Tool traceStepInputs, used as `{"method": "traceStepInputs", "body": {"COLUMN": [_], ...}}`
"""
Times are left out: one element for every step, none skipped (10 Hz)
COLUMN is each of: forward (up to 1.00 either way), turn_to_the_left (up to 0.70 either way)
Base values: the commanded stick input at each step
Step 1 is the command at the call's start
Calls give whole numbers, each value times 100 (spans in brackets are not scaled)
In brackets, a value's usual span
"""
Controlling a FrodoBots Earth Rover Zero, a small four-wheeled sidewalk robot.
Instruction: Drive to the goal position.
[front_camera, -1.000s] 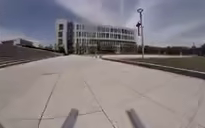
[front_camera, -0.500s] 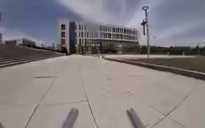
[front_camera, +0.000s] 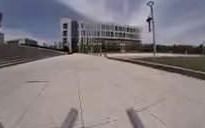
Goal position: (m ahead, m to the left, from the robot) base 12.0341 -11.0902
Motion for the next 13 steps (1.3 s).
{"method": "traceStepInputs", "body": {"forward": [100, 100, 100, 100, 100, 100, 100, 100, 100, 100, 100, 100, 100], "turn_to_the_left": [0, 0, 0, 1, 2, 1, 0, 0, 0, -12, -33, -40, -40]}}
